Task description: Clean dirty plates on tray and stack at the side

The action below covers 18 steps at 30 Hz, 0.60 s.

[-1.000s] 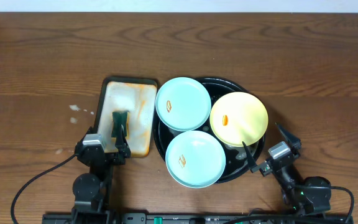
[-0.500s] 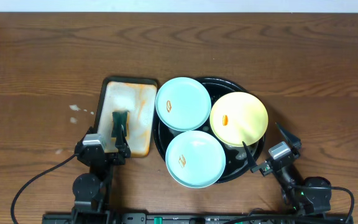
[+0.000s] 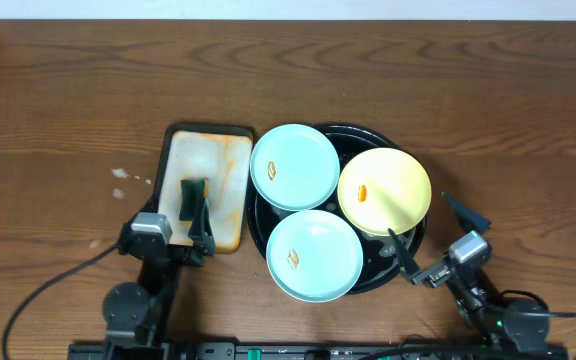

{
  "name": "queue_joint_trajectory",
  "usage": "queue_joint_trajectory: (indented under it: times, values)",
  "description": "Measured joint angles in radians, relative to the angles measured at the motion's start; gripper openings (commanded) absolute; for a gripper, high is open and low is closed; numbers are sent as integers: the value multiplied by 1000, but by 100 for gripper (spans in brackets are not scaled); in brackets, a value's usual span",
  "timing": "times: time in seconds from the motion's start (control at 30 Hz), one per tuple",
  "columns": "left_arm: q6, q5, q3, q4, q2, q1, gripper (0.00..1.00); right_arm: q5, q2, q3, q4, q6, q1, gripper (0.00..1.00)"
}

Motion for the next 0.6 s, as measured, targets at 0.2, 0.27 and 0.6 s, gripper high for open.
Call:
queue_joint_trajectory:
  times: [0.2,0.27,0.6]
  values:
    - [-30,-4,337,-350,286,0,84,-8,208,296,-270,29,0,99]
    - [-37,-4,464,-463,425,0,84,-9,338,433,-365,11,0,99]
    - [-38,-3,945,-818,934,0,84,-19,986,1028,-850,-97,0,99]
